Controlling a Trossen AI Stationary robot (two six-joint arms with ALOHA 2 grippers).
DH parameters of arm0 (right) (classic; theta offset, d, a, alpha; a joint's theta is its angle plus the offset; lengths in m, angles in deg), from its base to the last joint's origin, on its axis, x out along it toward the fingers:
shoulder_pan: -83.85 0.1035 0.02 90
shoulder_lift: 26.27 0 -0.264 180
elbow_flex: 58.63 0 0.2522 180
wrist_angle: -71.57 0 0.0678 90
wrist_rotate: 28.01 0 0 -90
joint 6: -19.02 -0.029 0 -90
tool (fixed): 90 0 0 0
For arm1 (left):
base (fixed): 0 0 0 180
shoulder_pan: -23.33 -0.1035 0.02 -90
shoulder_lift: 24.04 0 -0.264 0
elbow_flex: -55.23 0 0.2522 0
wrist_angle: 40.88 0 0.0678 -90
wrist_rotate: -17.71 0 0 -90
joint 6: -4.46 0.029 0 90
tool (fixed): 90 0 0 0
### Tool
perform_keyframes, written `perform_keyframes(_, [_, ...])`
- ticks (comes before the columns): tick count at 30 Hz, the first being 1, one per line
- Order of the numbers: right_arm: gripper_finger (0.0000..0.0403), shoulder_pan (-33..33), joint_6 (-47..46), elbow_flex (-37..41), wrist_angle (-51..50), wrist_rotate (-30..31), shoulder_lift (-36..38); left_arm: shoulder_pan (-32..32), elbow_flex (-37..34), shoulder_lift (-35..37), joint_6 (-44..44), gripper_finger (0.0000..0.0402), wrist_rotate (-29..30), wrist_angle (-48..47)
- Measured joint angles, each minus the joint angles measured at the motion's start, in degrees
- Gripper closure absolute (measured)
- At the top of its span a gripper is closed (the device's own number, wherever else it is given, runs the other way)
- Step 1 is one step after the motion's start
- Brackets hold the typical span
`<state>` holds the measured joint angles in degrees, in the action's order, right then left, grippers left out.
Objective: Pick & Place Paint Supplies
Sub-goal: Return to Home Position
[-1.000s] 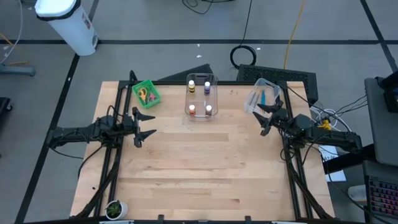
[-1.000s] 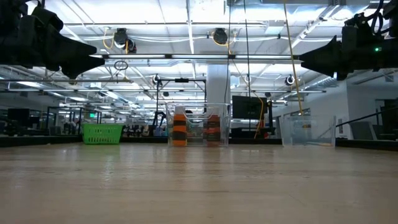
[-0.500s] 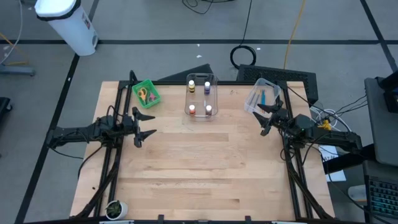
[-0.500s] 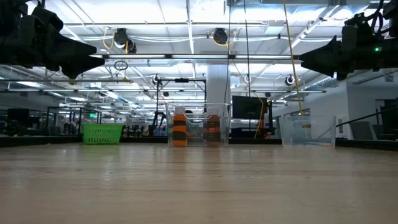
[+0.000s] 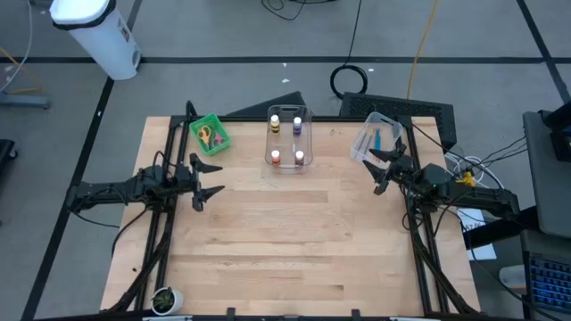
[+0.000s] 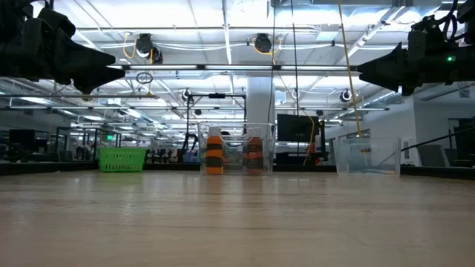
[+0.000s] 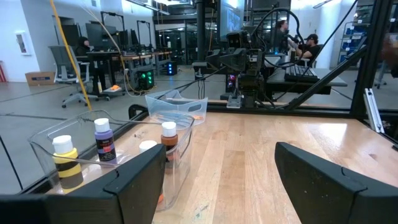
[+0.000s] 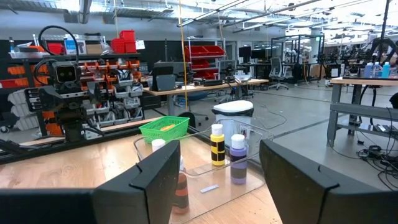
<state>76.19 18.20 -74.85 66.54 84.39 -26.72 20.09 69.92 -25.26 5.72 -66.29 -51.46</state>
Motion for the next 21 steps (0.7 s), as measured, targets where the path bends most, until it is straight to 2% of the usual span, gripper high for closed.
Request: perform_keyframes(21, [0.0189,0.0,0.0,0.0,0.0,0.0,0.0,0.0,0.0,0.0,0.0,0.0094,0.0,0.0])
